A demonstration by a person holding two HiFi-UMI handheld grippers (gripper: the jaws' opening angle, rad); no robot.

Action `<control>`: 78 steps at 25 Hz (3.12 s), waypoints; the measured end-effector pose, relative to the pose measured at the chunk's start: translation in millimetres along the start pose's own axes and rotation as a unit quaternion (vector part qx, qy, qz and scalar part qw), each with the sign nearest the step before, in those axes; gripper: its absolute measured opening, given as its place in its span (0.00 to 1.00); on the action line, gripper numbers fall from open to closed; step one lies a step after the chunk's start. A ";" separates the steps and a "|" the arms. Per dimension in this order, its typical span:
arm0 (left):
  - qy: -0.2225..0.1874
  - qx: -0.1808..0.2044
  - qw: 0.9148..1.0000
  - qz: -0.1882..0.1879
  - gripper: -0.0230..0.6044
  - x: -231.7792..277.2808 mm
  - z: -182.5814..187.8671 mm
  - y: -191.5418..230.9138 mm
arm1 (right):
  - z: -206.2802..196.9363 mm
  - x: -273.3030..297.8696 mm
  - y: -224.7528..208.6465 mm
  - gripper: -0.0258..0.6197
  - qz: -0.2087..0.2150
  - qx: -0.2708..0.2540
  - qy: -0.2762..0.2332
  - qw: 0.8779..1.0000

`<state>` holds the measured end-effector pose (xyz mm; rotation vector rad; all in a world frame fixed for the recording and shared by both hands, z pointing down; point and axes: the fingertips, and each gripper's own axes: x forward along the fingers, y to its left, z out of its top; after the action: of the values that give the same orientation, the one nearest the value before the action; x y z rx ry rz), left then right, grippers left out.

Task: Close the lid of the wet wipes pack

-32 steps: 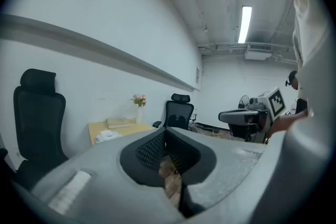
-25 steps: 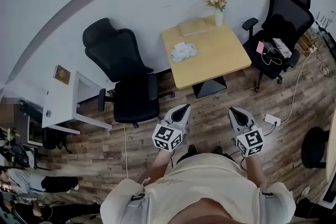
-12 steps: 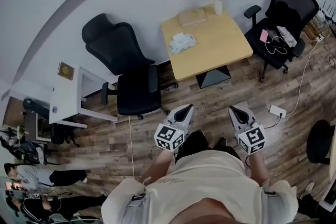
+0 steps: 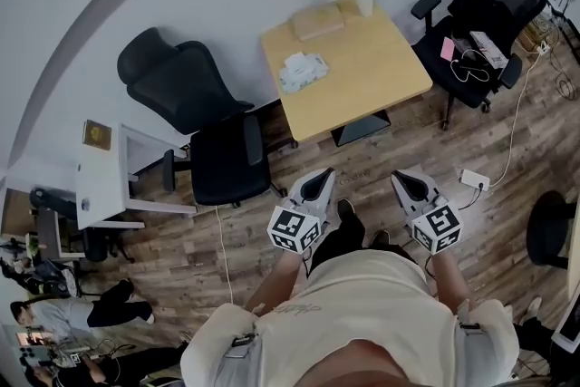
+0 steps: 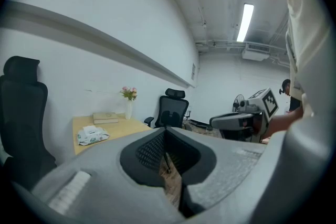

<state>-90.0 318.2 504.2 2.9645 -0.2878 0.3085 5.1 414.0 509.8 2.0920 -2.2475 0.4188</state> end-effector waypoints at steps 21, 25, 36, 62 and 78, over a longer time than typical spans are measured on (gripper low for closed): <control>-0.036 -0.025 0.998 -0.034 0.06 62.3 44.4 173.7 | 98.6 173.2 -28.4 0.04 -0.026 -0.050 -0.018 0.998; -0.021 -0.051 0.998 -0.019 0.06 74.7 30.7 198.1 | 96.6 206.8 -38.1 0.04 -0.012 -0.059 0.001 0.998; -0.018 -0.036 0.996 0.074 0.06 143.1 68.3 287.3 | 120.2 324.6 -123.9 0.04 0.036 -0.090 -0.004 0.995; -0.005 -0.046 0.980 0.194 0.06 222.9 99.5 383.9 | 115.1 485.1 -210.4 0.04 0.190 -0.069 0.054 0.978; -0.009 -0.051 0.986 0.160 0.06 195.7 76.3 445.7 | 120.6 521.0 -167.0 0.04 0.158 -0.125 0.095 0.975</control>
<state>21.2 -161.1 528.8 2.8140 -0.7603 0.2926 142.0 -128.8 532.8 1.5155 -2.3761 0.3123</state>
